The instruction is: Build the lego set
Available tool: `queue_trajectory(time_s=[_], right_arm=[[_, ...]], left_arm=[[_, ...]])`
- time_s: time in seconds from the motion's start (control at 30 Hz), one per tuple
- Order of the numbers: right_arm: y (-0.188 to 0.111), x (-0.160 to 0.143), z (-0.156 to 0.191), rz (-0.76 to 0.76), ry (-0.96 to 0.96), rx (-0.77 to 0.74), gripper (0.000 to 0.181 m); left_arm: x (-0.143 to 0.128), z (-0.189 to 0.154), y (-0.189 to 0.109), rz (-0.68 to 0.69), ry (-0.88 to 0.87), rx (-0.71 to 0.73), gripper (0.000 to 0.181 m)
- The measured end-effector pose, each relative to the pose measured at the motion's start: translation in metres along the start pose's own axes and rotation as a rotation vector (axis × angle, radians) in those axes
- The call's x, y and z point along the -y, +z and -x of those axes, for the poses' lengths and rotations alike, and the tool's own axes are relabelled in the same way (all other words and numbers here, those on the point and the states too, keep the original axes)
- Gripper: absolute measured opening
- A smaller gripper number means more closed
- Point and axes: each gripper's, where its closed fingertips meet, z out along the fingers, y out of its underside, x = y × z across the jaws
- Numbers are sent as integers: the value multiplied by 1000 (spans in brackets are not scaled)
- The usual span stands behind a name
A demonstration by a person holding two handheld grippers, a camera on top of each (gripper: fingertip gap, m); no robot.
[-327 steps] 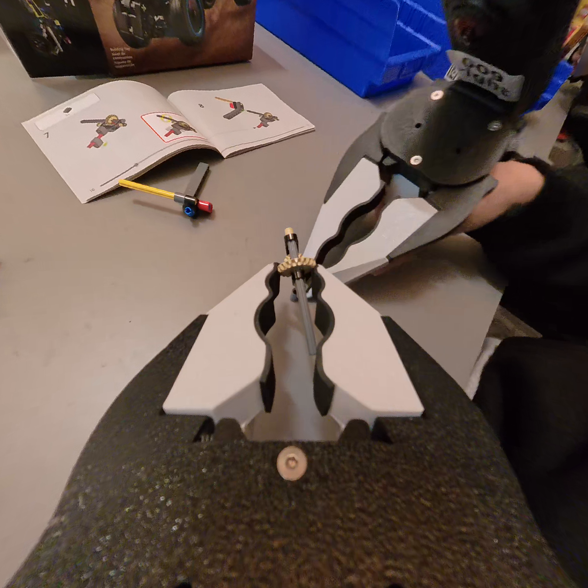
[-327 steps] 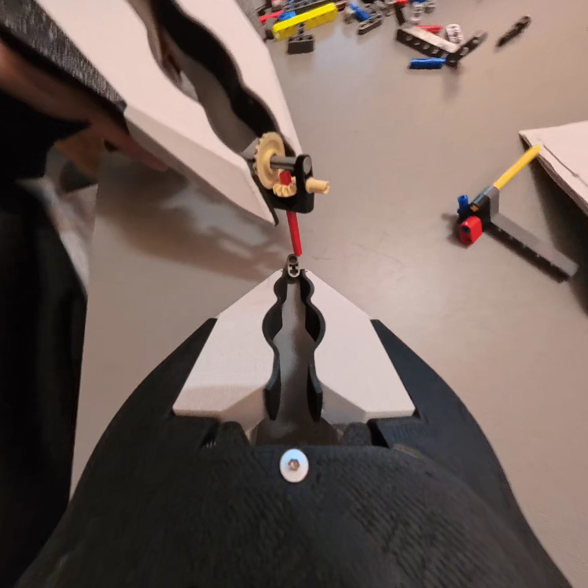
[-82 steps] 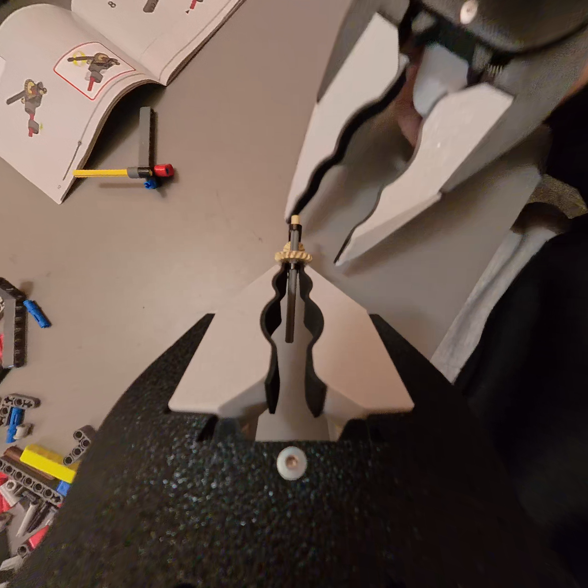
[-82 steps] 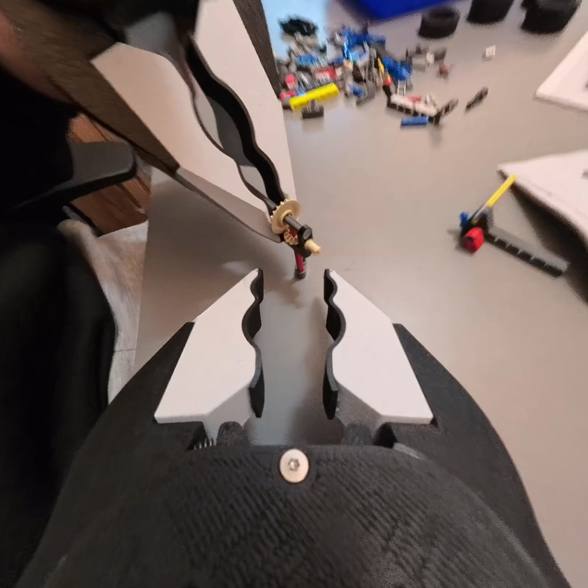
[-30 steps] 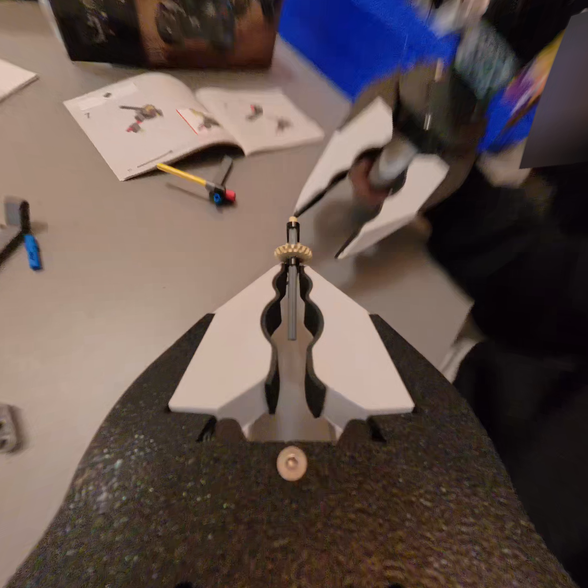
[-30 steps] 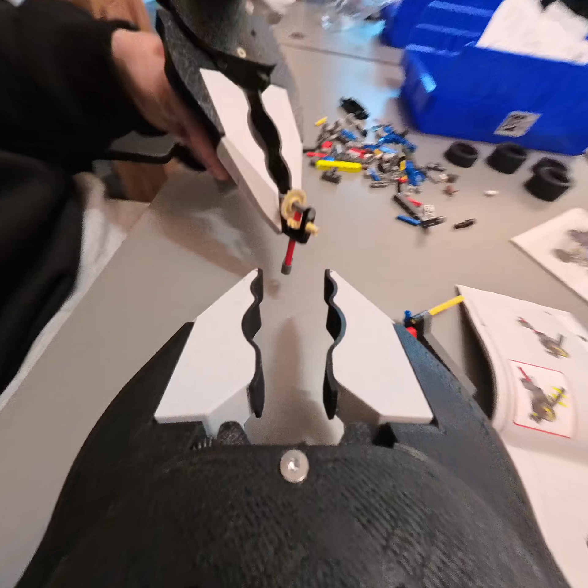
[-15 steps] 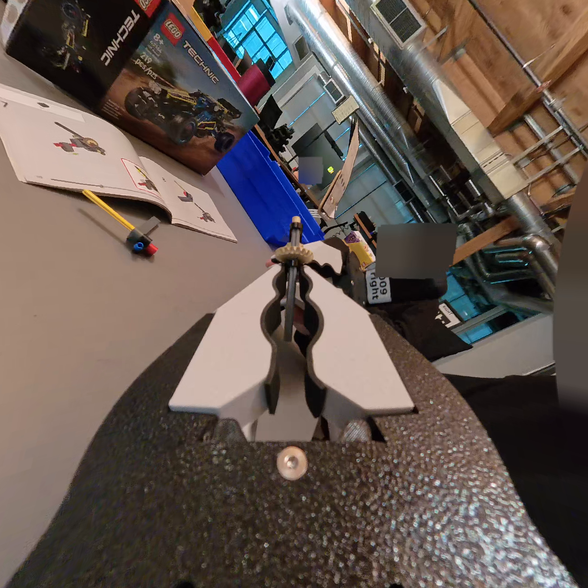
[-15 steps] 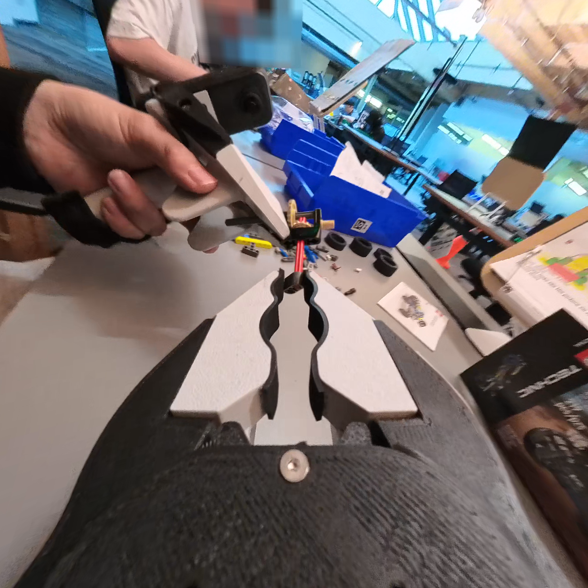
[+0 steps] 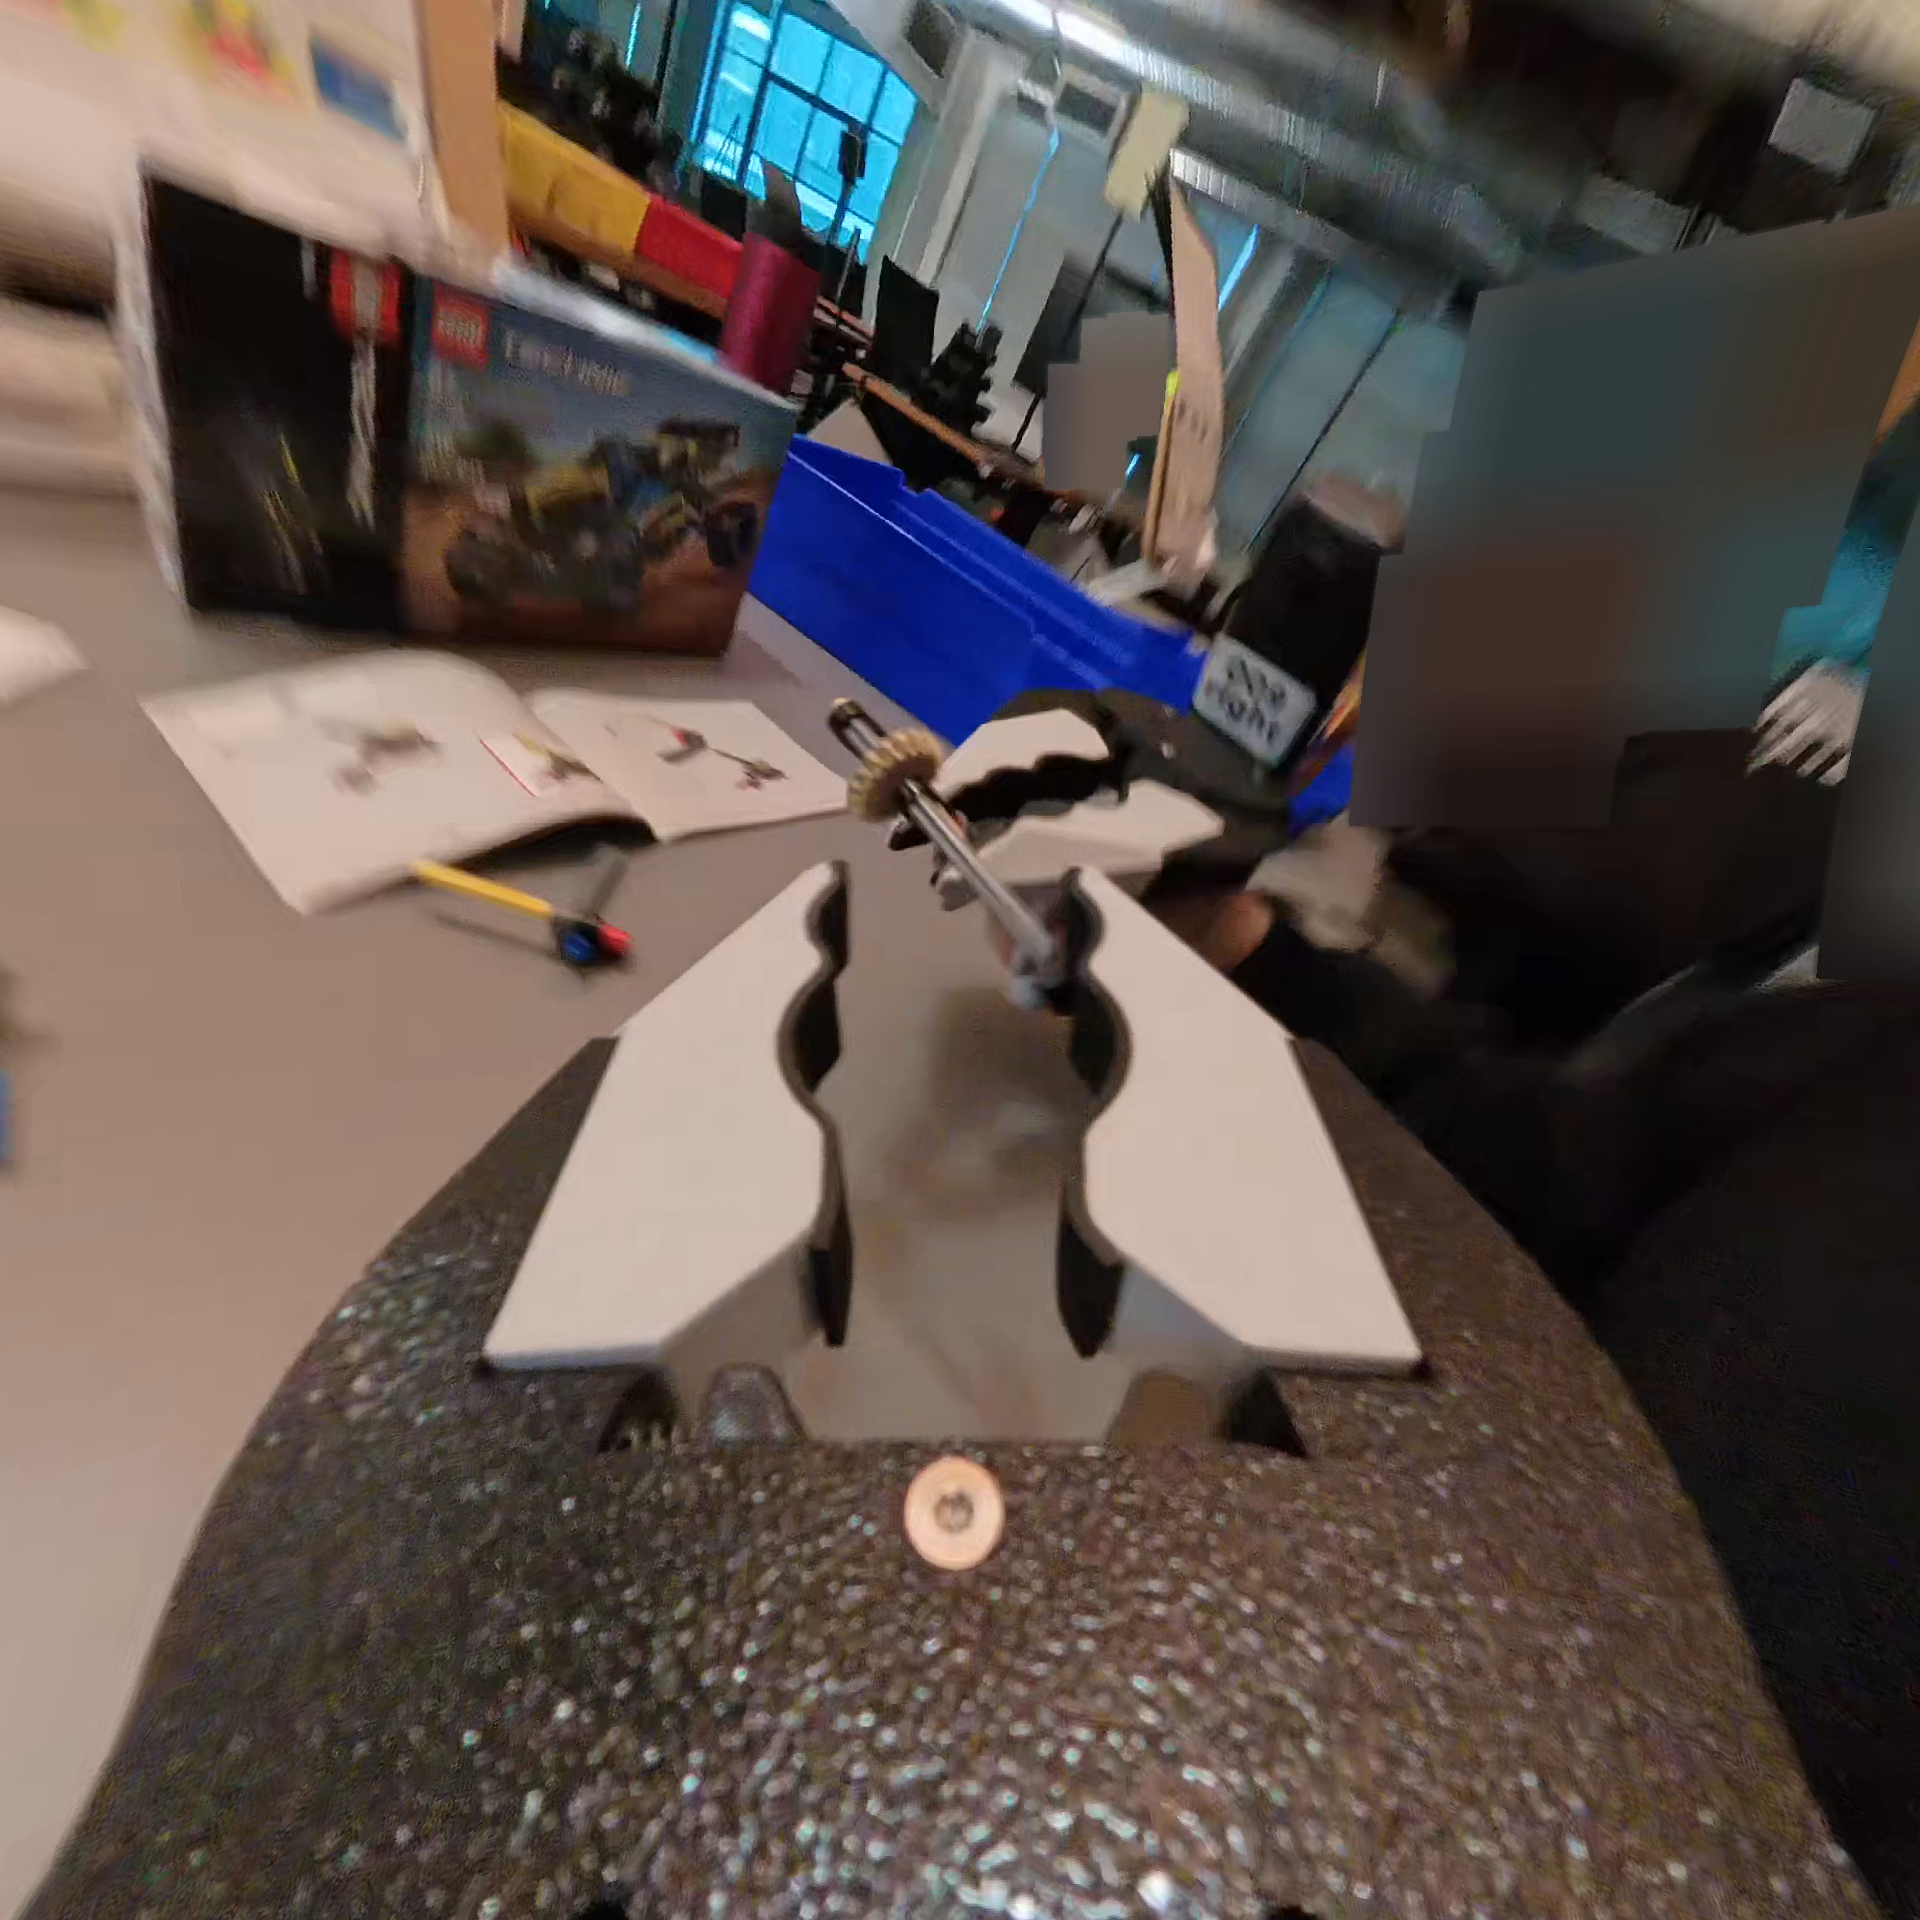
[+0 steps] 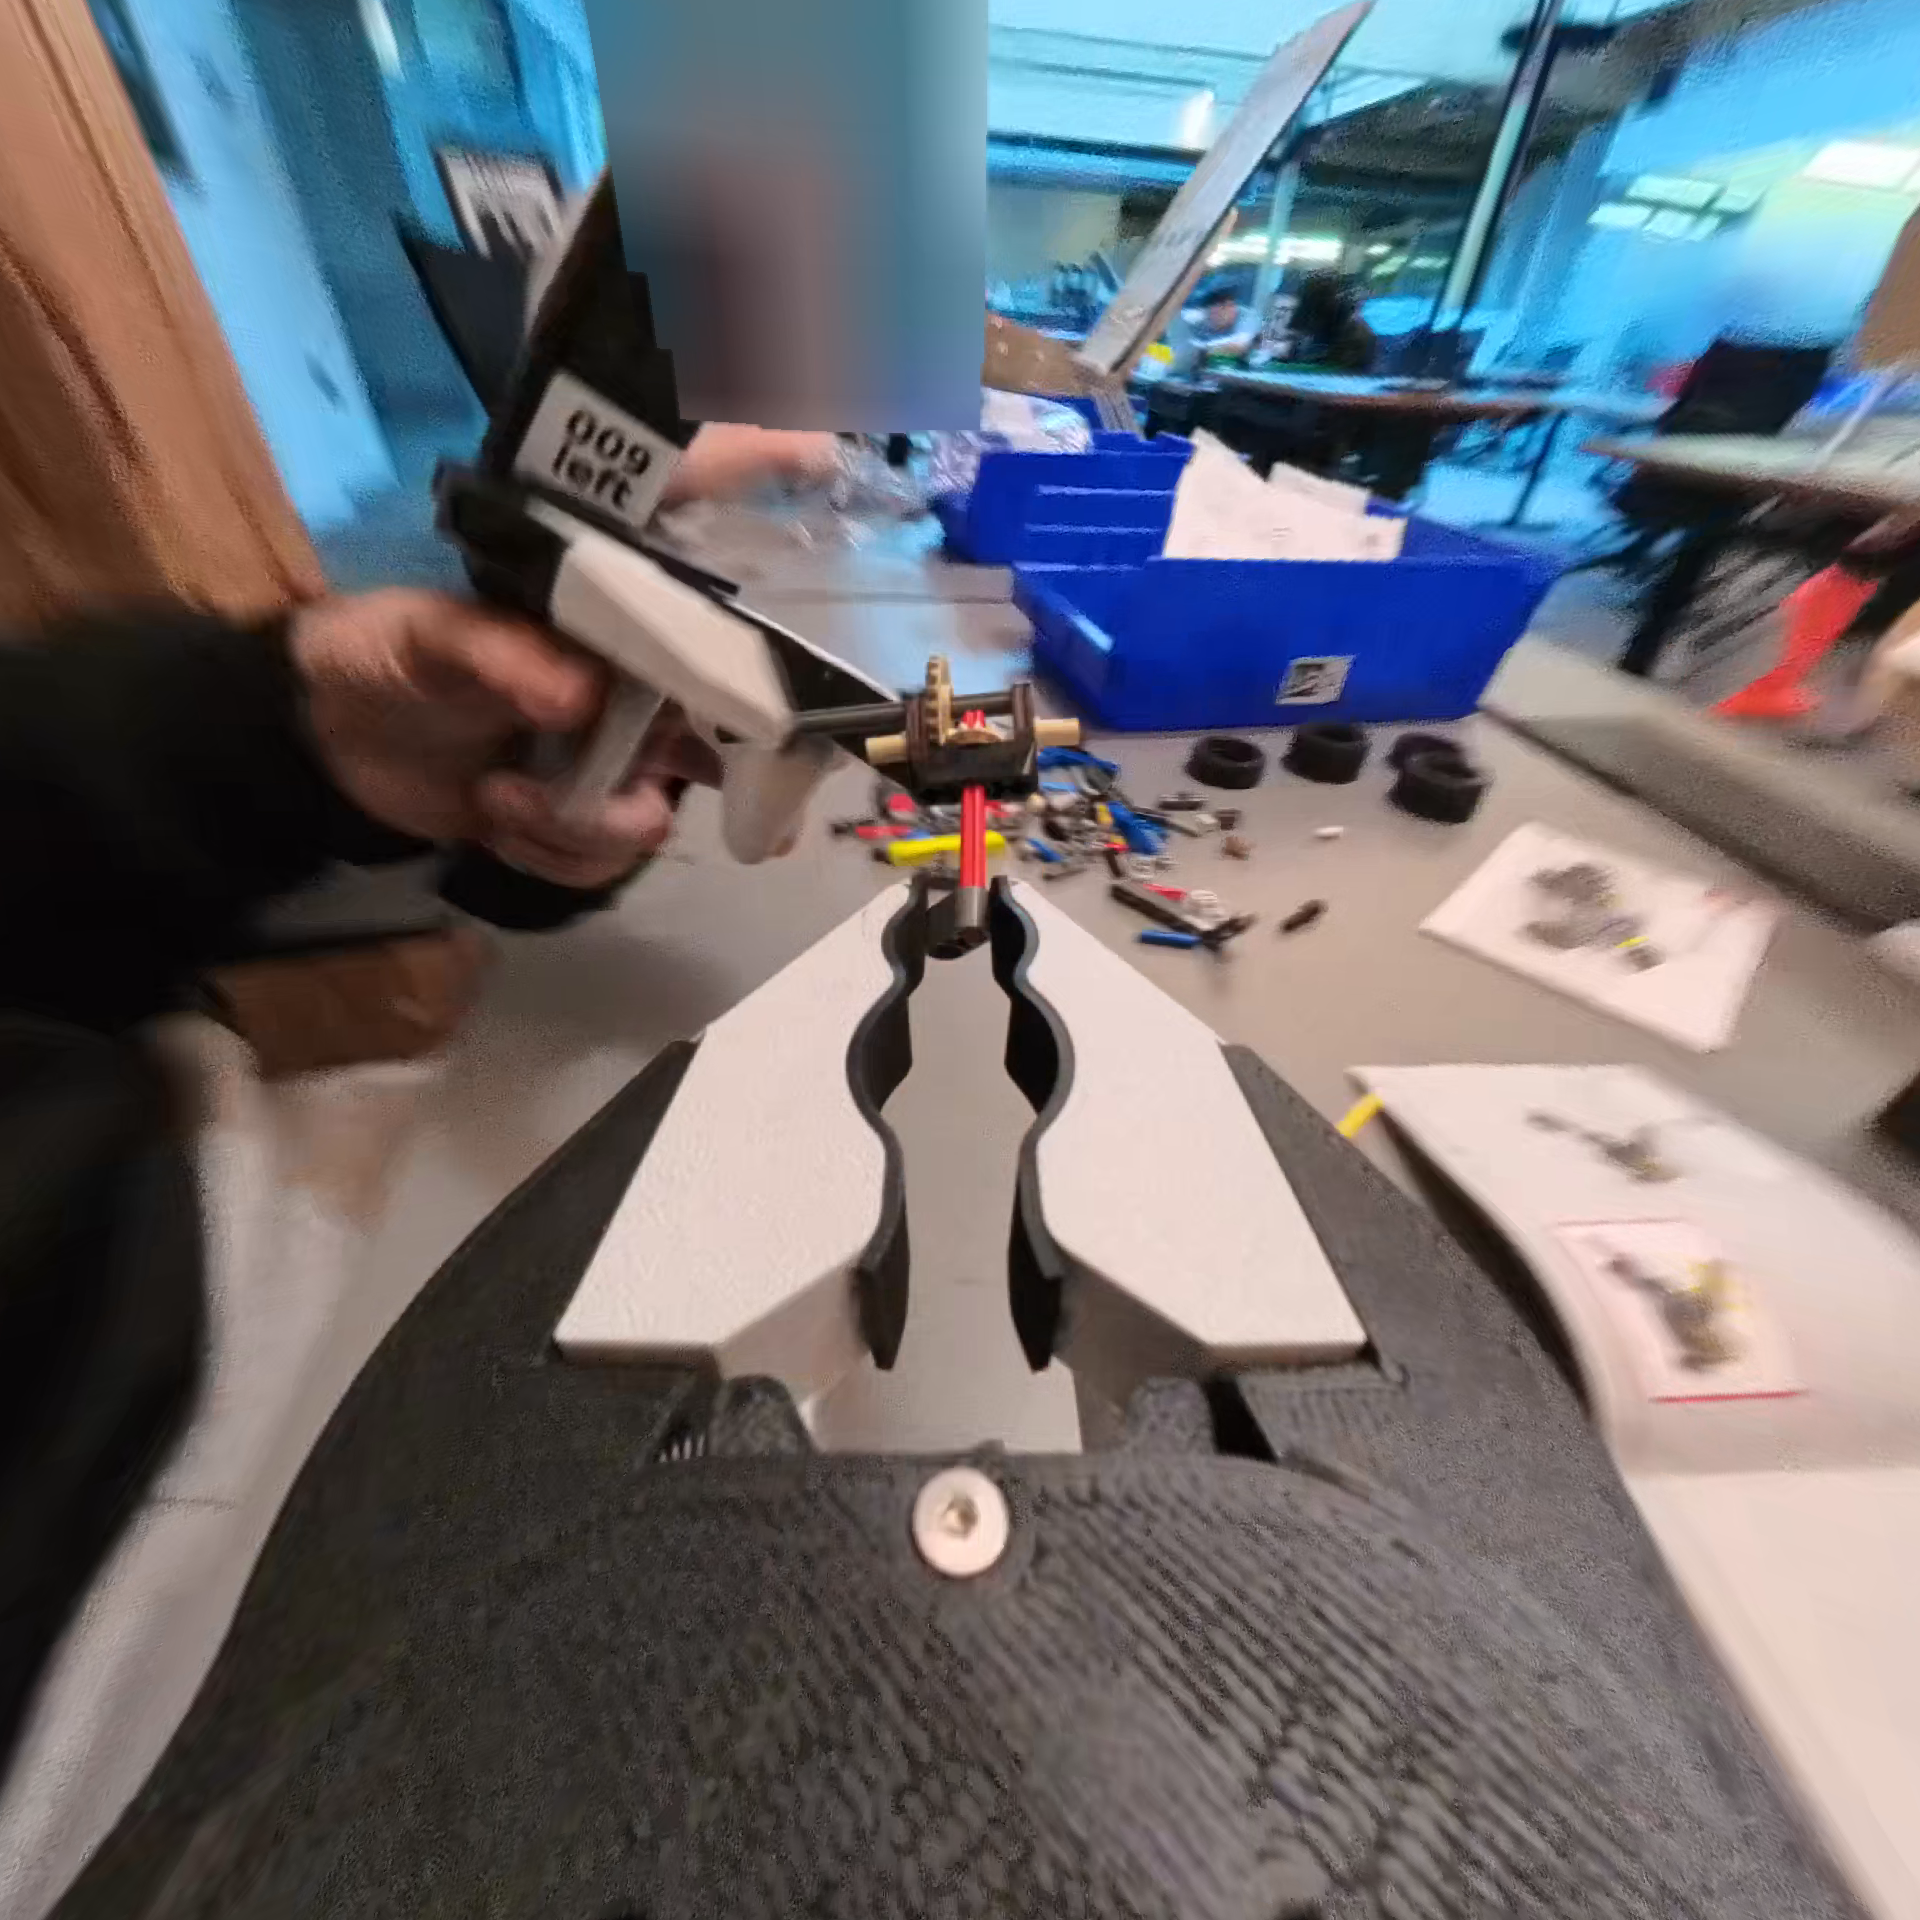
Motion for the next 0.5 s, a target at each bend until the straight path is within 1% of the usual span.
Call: queue_trajectory(time_s=[0.03, 0.1, 0.13, 0.17, 0.2, 0.27, 0.3, 0.33, 0.4, 0.43, 0.5], right_arm=[[-4, 4, -2, -38, 102, 26, 10], [-12, 5, 10, -54, 258, 171, 10], [-15, 3, 13, -38, 311, 209, 10], [-17, 0, 16, -13, 357, 244, 10], [-20, -1, 24, -3, 397, 314, 10], [-25, 4, 31, -32, 464, 392, 10], [-29, 6, 39, -34, 493, 461, 9], [-32, 7, 46, -30, 506, 522, 9], [-31, 0, 53, 19, 500, 542, 9], [-33, -4, 61, 55, 493, 587, 9], [-34, -5, 71, 71, 466, 627, 9]], left_arm=[[3, -4, -4, 23, 155, 22, 50], [4, -17, -13, 89, 510, 25, 52], [3, -19, -18, 135, 699, 44, 52], [2, -16, -22, 183, 884, 85, 54], [2, -12, -25, 228, 1062, 135, 55], [1, -5, -25, 299, 1368, 237, 57], [-3, -4, -21, 331, 1478, 256, 61], [-8, -5, -17, 343, 1567, 260, 61], [-12, -17, -8, 282, 1699, 240, 63], [-14, -25, -5, 249, 1720, 209, 60], [-20, -39, -1, 221, 1726, 130, 53]])
